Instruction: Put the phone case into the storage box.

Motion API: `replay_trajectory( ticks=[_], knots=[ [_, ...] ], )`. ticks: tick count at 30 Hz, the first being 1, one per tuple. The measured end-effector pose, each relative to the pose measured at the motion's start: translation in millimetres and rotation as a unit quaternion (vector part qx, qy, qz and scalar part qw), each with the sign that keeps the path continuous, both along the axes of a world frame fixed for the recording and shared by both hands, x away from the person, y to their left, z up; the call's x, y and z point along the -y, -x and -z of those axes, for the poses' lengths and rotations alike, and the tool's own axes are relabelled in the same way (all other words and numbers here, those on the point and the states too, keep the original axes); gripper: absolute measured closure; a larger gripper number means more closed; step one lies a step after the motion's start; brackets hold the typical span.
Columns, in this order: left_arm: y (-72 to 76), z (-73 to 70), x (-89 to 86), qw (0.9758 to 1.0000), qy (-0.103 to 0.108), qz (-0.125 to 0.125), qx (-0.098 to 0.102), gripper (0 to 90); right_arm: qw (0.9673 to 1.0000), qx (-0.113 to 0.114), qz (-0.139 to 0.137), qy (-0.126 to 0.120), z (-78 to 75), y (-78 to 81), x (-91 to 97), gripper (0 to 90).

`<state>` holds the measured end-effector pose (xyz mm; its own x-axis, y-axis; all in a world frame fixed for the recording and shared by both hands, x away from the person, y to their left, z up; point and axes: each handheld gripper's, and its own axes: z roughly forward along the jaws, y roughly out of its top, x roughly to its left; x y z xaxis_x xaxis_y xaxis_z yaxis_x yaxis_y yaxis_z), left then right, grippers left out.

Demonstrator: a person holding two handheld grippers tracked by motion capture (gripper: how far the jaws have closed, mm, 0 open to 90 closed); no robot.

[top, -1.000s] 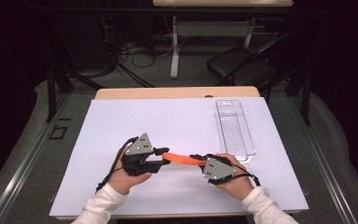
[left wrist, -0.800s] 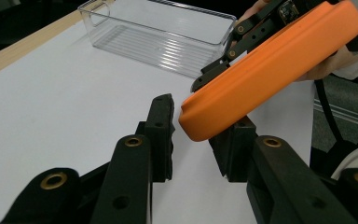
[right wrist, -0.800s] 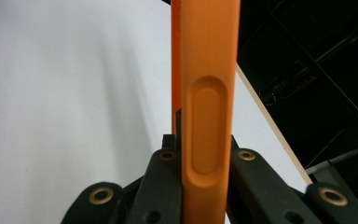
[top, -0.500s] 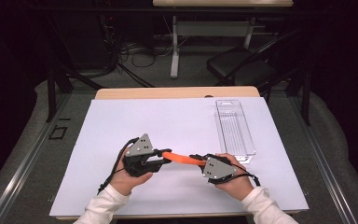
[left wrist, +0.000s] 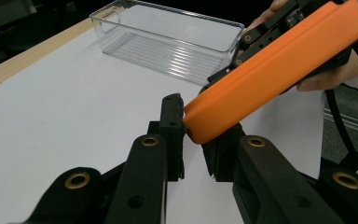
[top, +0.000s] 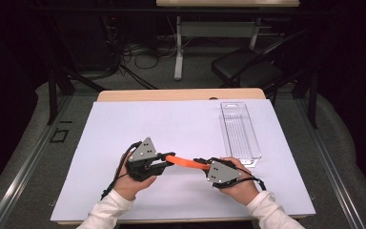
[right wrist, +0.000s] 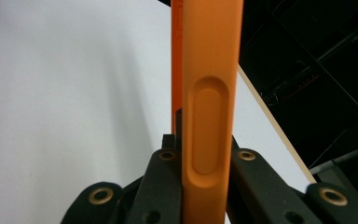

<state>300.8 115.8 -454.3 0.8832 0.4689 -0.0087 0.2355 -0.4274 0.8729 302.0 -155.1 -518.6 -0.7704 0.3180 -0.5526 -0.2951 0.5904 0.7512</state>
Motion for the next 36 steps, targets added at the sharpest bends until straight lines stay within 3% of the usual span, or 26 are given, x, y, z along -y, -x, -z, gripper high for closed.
replay_trajectory(
  ticks=[26,36],
  knots=[
    [0.9,1.4,-0.6,0.9999,0.005,-0.011,0.006,82.2,0.9998,0.017,0.006,0.006,1.0,1.1,-1.7,85.9],
    [-1.5,2.6,-2.3,0.9998,0.006,-0.017,0.001,82.3,0.9997,0.022,0.011,0.005,0.8,1.6,-2.2,79.1]
  ],
)
